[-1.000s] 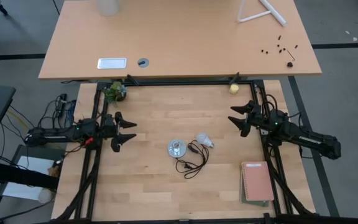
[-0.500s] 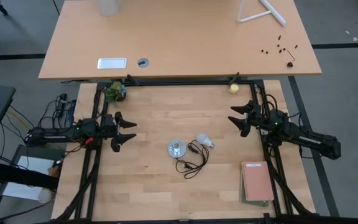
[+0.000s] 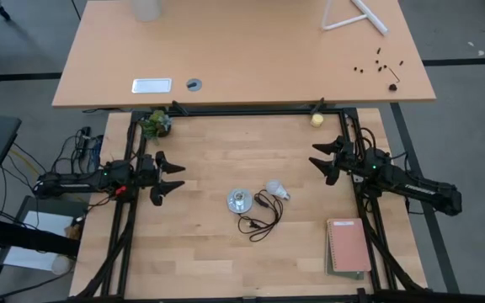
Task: Screw lightbulb
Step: Return to Home Position
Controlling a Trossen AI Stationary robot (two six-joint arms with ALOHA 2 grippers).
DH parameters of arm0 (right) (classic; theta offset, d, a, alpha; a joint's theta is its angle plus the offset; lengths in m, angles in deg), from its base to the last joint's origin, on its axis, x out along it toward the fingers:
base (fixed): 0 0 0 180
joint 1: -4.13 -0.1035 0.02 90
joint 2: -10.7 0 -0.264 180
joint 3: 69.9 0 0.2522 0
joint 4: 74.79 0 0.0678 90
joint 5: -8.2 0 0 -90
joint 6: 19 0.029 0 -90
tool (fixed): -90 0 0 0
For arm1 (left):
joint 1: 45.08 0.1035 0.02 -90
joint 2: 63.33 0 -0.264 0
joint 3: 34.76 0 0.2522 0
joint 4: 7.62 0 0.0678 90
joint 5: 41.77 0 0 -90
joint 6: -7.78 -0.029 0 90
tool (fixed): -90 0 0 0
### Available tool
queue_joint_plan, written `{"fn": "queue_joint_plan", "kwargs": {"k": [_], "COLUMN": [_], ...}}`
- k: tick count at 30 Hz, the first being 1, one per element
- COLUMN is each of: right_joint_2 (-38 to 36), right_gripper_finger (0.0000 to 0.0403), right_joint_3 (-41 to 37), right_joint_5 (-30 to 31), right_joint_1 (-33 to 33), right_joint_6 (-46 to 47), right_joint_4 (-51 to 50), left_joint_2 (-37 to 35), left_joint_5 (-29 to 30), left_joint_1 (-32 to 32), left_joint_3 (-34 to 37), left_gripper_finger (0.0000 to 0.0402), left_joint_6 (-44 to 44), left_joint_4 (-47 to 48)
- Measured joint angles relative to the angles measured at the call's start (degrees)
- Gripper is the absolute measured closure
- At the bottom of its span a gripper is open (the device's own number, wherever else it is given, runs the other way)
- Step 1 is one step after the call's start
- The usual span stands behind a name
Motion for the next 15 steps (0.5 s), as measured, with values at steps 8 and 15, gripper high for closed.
{"fn": "queue_joint_plan", "kwargs": {"k": [8,15], "right_joint_2": [0.0,0.0], "right_gripper_finger": [0.0095,0.0095], "right_joint_3": [0.0,0.0], "right_joint_5": [0.0,0.0], "right_joint_1": [0.0,0.0], "right_joint_6": [0.0,0.0], "right_joint_4": [0.0,0.0], "left_joint_2": [3.0,9.7], "left_joint_5": [0.0,0.0], "left_joint_1": [0.0,0.0], "left_joint_3": [0.0,0.0], "left_gripper_finger": [0.0134,0.0134], "left_joint_6": [0.0,0.0], "left_joint_4": [0.0,0.2]}}
